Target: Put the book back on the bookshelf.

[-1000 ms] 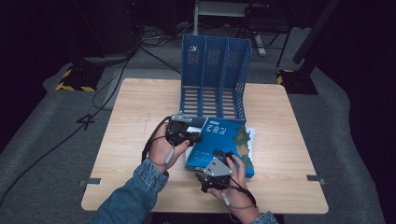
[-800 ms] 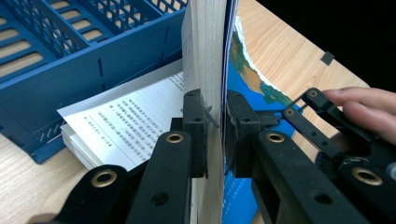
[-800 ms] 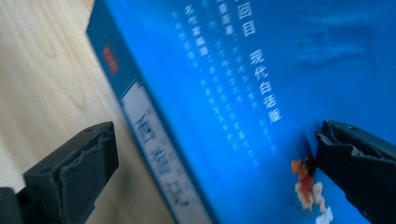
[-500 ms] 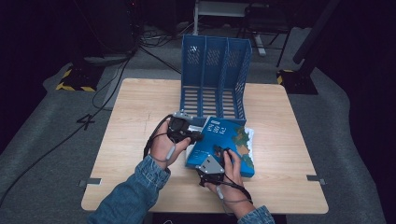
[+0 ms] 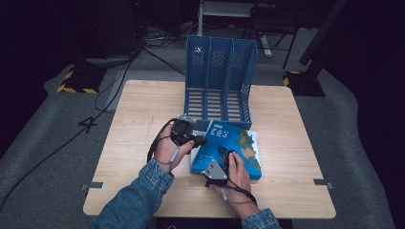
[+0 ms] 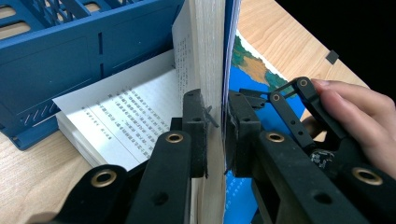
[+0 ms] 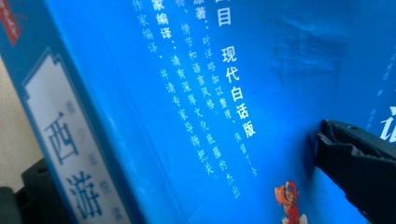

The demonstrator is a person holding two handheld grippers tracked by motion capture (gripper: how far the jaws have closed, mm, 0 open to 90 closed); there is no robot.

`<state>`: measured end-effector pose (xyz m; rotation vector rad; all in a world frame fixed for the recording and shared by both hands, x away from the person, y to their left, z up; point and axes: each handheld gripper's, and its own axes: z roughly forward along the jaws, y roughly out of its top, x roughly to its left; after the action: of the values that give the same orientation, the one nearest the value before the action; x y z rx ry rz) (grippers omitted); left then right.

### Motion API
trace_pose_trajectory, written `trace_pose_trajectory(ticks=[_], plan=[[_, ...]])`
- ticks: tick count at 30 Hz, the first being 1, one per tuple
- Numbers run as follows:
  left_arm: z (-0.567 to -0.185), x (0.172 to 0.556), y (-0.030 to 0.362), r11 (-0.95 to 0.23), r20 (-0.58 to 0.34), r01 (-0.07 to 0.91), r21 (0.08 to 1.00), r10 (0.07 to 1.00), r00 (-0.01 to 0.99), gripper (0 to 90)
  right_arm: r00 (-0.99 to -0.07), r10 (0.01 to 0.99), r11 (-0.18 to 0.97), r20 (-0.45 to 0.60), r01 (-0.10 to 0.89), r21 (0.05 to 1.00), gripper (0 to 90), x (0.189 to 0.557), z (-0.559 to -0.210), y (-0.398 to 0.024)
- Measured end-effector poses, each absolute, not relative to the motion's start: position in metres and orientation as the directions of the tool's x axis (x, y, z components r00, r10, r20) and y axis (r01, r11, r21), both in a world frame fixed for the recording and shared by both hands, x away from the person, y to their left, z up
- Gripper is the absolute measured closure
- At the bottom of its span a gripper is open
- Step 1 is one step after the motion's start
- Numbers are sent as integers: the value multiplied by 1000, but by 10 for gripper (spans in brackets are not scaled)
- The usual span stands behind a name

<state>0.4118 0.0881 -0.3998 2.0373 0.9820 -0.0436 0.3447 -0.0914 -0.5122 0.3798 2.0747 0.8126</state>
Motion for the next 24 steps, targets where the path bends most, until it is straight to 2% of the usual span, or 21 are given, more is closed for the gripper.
trace_pose_trajectory(ticks=[8,11,19,24], plan=[[-403,411,87,-317,-354,656,685,642,680,799,-595,544,713,-592,-44,699,0,346,-516,-94],[-407,409,88,-315,-325,642,699,660,678,795,-594,544,713,-592,-44,699,3,346,-516,-94],[-423,408,100,-229,-412,689,687,658,630,776,-600,562,707,-570,-9,707,6,348,-515,-91],[-422,405,99,-223,-412,678,700,650,639,793,-595,564,708,-572,-7,706,6,348,-515,-89]])
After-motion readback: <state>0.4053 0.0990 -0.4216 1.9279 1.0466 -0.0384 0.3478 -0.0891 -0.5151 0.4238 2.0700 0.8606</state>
